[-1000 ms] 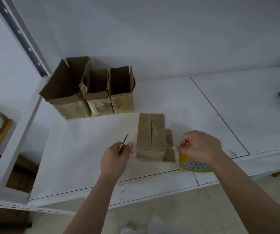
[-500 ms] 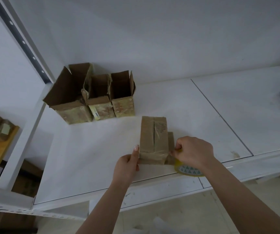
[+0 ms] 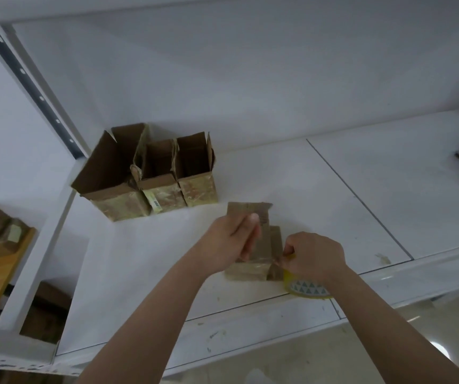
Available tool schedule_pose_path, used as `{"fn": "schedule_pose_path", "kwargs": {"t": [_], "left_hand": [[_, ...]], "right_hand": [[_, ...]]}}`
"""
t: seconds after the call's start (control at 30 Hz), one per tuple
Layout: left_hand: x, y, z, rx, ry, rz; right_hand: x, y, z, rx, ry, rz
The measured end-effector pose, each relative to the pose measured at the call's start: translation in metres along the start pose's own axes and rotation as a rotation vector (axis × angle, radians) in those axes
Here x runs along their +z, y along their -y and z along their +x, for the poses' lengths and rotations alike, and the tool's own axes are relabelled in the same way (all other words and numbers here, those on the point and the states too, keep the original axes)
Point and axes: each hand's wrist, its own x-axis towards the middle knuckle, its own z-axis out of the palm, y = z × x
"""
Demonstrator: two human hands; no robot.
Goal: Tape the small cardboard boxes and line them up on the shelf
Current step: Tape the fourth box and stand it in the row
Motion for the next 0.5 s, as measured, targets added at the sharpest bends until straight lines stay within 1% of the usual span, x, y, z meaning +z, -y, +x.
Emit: {"fn": "schedule_pose_path", "kwargs": {"t": [0.07,0.1,0.13,0.2,0.3,0.33,0.37,0.43,0.5], "left_hand": [[0.012,-0.001,0.012,-0.062,0.165,0.064],[0.016,0.003,0.016,-0.098,0.209,0.1],[0.017,0.008,0.018,-0.12,0.216,0.131],[0.017,0.018,0.021,-0.11,0.178,0.17],[0.018,0.024,0.021,-0.054,0.139,0.251],[0.019,0.024,0.021,-0.041,0.135,0.278],[0.02,0.023,0.021,-0.033,0.136,0.301],[0.021,0.02,0.021,-0.036,0.153,0.349],[0.02,0.014,0.019,-0.051,0.183,0.392]], "right_hand": [[0.001,-0.002,-0.001,0.007,-0.001,0.011],[0.002,-0.004,-0.001,0.01,-0.001,0.026],[0.001,-0.006,-0.002,0.012,-0.002,0.051],[-0.003,-0.013,-0.003,0.004,0.03,0.164],[-0.012,-0.033,-0.006,-0.048,0.159,0.436],[-0.014,-0.04,-0.009,-0.046,0.172,0.468],[-0.015,-0.046,-0.01,-0.022,0.153,0.445],[-0.016,-0.054,-0.011,0.041,0.087,0.287],[-0.016,-0.055,-0.011,0.048,0.068,0.19]]}}
